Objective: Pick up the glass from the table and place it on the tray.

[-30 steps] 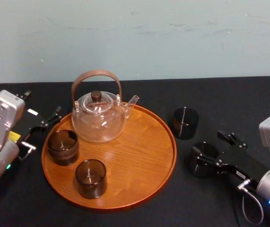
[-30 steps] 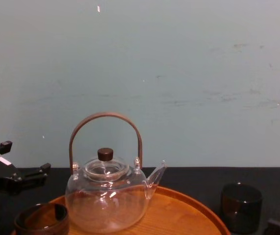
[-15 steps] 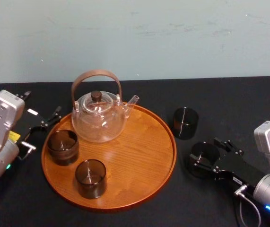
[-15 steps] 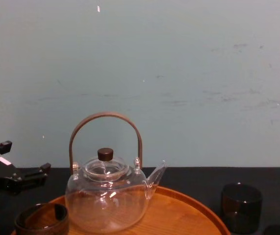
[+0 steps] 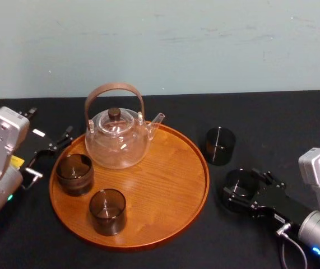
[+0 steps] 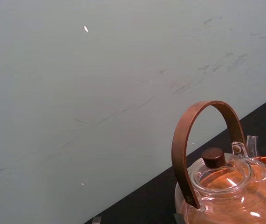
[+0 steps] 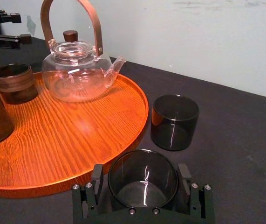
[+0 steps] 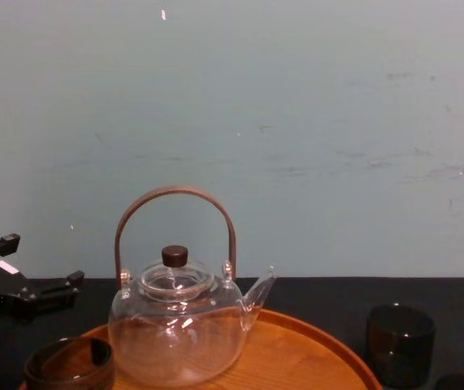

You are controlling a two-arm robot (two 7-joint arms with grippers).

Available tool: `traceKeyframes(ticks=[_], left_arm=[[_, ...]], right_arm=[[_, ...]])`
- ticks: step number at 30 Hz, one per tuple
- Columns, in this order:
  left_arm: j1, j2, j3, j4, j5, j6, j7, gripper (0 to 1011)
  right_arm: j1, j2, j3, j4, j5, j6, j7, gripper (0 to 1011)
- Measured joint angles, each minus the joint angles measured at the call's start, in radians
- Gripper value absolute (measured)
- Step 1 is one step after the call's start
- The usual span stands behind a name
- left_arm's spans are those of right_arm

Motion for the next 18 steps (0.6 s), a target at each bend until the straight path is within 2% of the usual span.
traceKeyframes(ticks=[18], left_arm=[[0.000, 0.000, 0.000, 0.000, 0.000, 0.000, 0.000, 1001]], right_arm=[[-0.001, -0.027, 0.016, 0.026, -0.018, 0.005, 0.025, 1002]])
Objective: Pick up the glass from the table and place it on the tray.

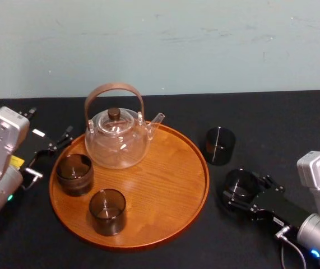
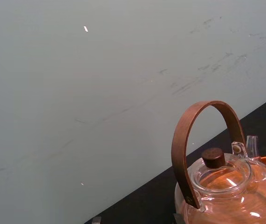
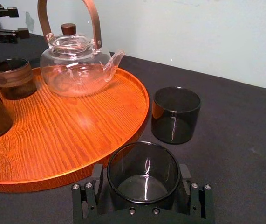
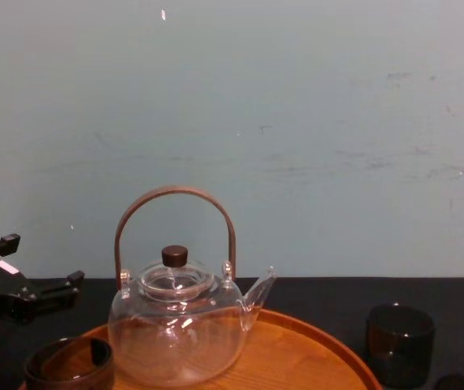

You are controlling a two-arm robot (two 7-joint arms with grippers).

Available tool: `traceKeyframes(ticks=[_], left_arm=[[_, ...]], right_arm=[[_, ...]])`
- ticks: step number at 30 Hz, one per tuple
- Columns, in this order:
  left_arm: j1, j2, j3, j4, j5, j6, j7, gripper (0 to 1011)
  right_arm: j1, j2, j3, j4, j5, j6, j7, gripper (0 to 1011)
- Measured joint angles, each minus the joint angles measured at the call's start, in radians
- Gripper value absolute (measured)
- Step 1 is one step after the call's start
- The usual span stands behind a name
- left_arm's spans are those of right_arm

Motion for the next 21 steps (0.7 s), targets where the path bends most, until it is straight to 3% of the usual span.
traceKeyframes(ticks=[21], left_arm=[[0.000, 0.000, 0.000, 0.000, 0.000, 0.000, 0.000, 1001]], right_arm=[[0.022, -0.009, -0.004, 0.025, 0.000, 0.034, 0.013, 1002]])
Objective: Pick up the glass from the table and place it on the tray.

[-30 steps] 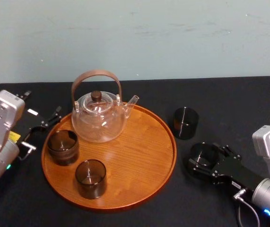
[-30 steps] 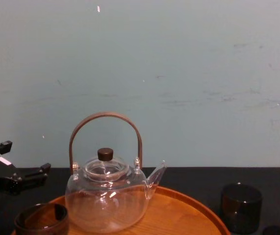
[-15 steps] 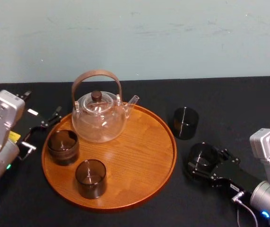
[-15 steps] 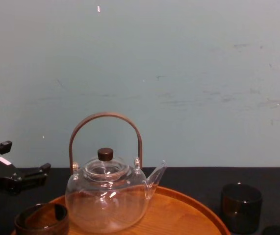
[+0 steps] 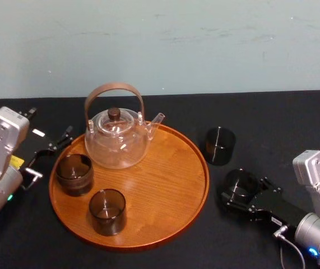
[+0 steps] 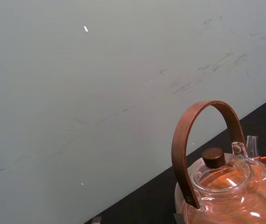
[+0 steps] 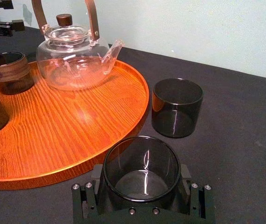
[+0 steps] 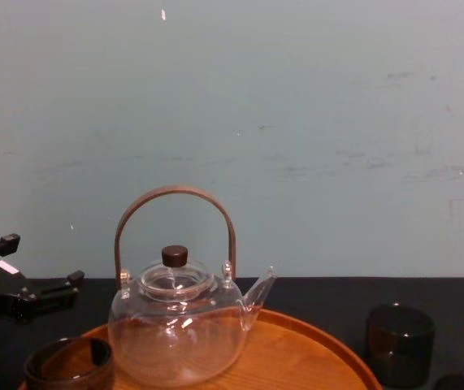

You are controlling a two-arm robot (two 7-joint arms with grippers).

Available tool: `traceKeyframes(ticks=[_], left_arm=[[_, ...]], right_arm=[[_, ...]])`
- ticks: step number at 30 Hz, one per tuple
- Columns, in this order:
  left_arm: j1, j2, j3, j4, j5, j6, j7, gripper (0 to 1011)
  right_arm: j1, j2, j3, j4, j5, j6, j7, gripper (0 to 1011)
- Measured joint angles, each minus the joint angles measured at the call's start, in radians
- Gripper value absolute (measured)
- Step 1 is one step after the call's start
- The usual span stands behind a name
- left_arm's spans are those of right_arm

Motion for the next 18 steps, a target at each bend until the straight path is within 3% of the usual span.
traceKeyframes(ticks=[18], left_arm=[[0.000, 0.000, 0.000, 0.000, 0.000, 0.000, 0.000, 1001]], right_arm=[[0.038, -0.002, -0.022, 0.025, -0.001, 0.027, 0.005, 1002]])
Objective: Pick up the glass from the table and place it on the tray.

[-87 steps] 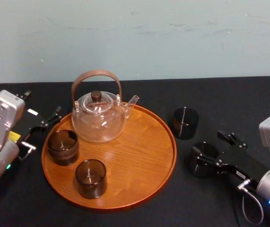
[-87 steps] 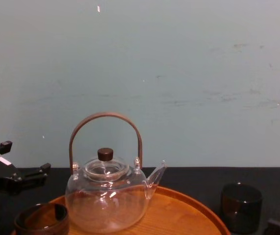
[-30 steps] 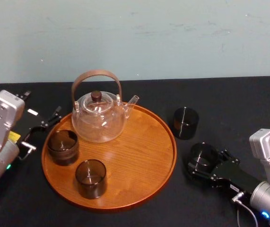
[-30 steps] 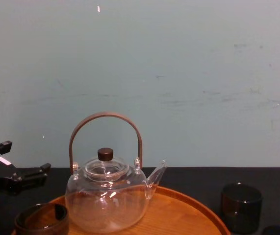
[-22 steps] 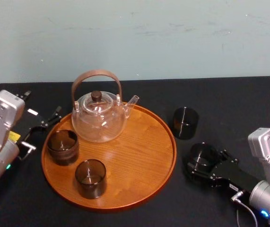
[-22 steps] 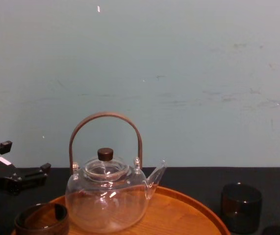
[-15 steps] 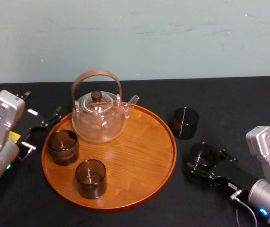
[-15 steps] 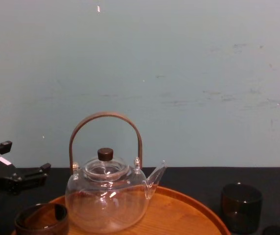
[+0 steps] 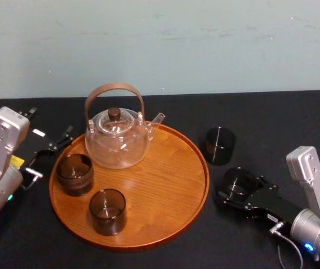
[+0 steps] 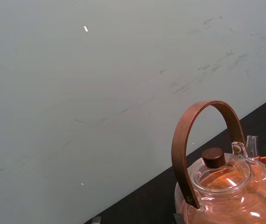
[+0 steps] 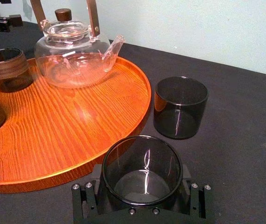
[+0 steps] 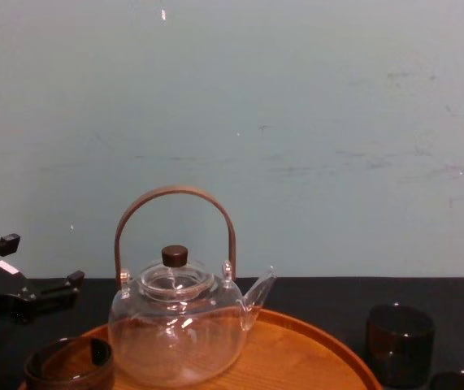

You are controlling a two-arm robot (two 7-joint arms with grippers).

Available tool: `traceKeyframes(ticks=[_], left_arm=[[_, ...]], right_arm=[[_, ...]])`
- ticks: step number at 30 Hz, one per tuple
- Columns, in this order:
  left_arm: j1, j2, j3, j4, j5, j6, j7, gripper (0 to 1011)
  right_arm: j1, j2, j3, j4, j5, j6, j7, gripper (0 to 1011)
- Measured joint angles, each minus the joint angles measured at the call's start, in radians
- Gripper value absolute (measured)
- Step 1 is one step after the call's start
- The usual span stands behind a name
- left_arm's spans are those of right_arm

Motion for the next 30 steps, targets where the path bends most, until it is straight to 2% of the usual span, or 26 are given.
traceKeyframes(ticks=[17, 23, 30], left_arm=[[0.000, 0.000, 0.000, 0.000, 0.000, 0.000, 0.000, 1001], [0.000, 0.000, 0.000, 0.000, 0.000, 0.000, 0.000, 1001], [0.000, 0.000, 0.000, 0.000, 0.000, 0.000, 0.000, 1001]], right_arm=[[0.012, -0.005, -0.010, 0.017, -0.007, -0.002, 0.001, 1000], [0.011, -0.004, -0.010, 0.016, -0.007, -0.002, 0.000, 907], [0.010, -0.004, -0.008, 0.016, -0.006, -0.004, 0.001, 906]])
